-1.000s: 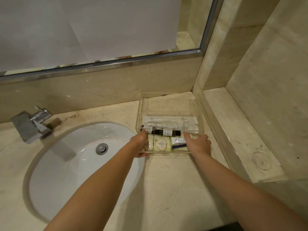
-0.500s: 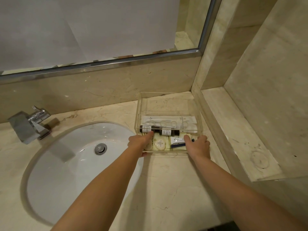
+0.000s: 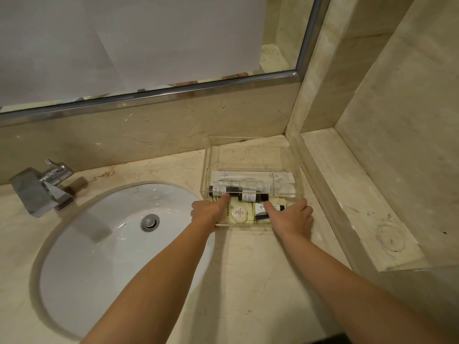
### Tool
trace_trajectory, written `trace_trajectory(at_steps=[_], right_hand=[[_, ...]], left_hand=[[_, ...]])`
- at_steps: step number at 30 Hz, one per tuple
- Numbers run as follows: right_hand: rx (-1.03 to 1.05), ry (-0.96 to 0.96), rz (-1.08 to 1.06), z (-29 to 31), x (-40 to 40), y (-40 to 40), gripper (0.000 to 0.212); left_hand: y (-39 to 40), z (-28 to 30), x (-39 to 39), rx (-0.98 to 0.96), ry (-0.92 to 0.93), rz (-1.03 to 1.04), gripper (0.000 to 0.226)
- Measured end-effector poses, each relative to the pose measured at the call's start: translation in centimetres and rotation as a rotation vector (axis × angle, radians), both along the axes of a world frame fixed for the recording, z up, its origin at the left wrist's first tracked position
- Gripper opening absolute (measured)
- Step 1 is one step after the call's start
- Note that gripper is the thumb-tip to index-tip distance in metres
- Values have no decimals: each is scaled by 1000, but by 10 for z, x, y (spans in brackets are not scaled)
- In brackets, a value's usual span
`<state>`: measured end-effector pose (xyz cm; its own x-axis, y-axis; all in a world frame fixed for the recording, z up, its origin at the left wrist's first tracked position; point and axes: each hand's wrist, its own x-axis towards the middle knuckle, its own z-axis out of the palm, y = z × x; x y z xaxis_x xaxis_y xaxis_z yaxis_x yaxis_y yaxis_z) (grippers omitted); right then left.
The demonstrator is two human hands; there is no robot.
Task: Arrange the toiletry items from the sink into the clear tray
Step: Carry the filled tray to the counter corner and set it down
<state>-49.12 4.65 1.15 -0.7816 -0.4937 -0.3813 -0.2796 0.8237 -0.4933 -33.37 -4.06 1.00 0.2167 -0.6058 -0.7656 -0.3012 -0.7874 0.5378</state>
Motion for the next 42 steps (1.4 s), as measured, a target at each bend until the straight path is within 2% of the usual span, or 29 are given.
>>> trace_trajectory(at_steps=[5,10,23,26,29,31,34,38,42], right_hand=[[69,62,-17,4,10,-12,128],[72,97,-43,4,15,-15,139],[55,105,-84,4,15,-26,140],[17,88,-83,2,10,-26,137],[-45,68,-81,-1,6,-21,129],[-92,57,-103,-4,4,-18,115],[-124,17,-217,-7,3,-14,92],[-124,-124,-412,-8,7,-10,72],[-228,-242,-561,-11,10,-13,74]], left_hand=[[-1,-1,0,0,4,-14,88],[-3,-3,1,-14,-20,-39,89],[-12,-6,-3,-61,-108,-99,94],[-13,-7,-4,-60,-103,-87,93],[-12,-2,-4,-47,-86,-86,79],[-11,1,-2,-29,-59,-89,69],[-8,7,2,-2,41,-19,56],[-5,17,8,16,151,61,47],[-5,24,9,11,189,113,42]])
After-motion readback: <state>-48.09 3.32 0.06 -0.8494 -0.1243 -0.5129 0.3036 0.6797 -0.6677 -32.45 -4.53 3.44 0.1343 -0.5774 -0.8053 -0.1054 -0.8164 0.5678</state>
